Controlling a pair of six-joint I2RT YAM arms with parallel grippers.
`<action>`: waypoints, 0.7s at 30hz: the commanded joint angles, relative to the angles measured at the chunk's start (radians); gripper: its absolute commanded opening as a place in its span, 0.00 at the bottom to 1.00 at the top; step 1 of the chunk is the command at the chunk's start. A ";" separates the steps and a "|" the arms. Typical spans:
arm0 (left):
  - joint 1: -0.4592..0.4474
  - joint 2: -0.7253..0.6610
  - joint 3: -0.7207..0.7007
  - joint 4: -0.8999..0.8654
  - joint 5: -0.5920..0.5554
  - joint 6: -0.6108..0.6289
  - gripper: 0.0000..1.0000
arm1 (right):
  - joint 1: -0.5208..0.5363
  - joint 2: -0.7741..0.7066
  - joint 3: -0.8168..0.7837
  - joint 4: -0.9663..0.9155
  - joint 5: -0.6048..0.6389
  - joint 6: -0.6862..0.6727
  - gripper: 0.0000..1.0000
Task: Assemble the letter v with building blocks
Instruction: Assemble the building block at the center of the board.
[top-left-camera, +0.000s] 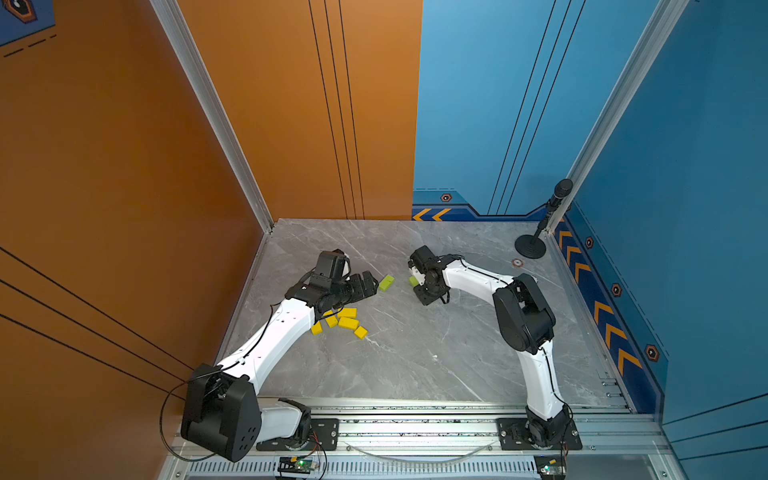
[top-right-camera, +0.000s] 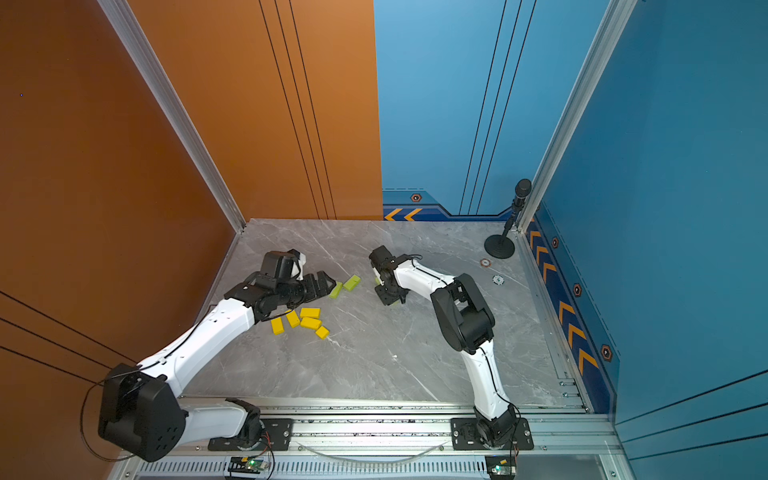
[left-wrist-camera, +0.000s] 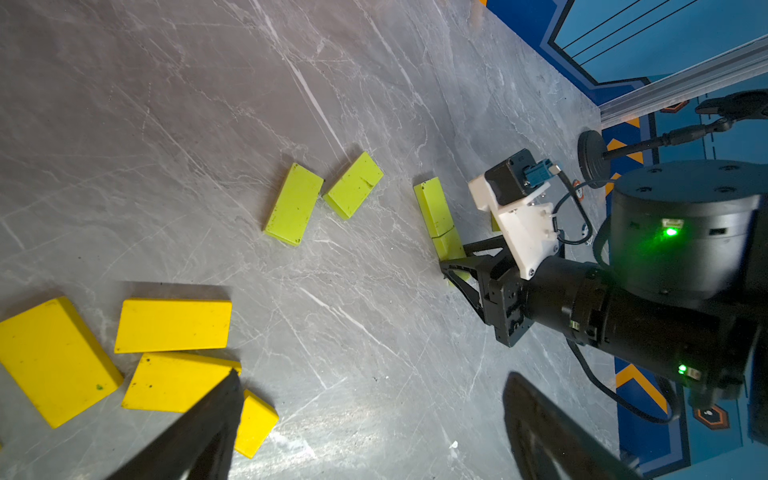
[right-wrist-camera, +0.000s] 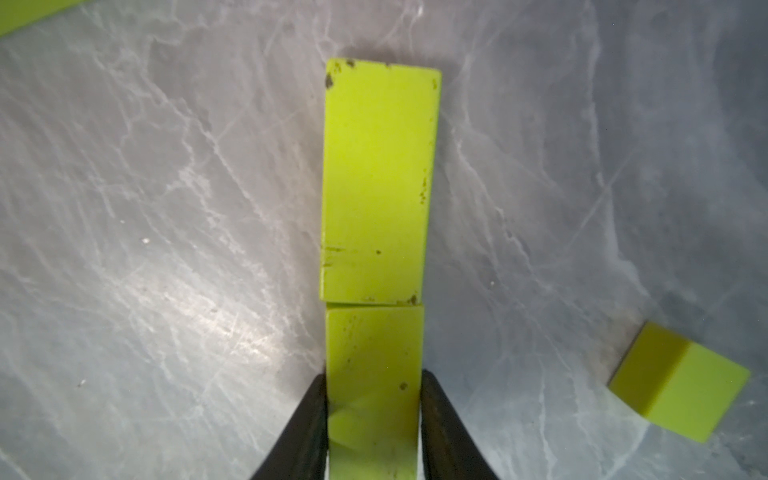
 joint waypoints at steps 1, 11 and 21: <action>-0.009 0.014 0.021 -0.020 -0.011 0.011 0.98 | 0.001 0.034 0.008 -0.043 0.027 -0.001 0.37; -0.010 0.015 0.023 -0.020 -0.013 0.012 0.98 | 0.012 0.035 0.018 -0.042 0.025 -0.006 0.34; -0.013 0.015 0.025 -0.020 -0.009 0.011 0.98 | 0.018 0.029 0.017 -0.045 0.028 -0.003 0.34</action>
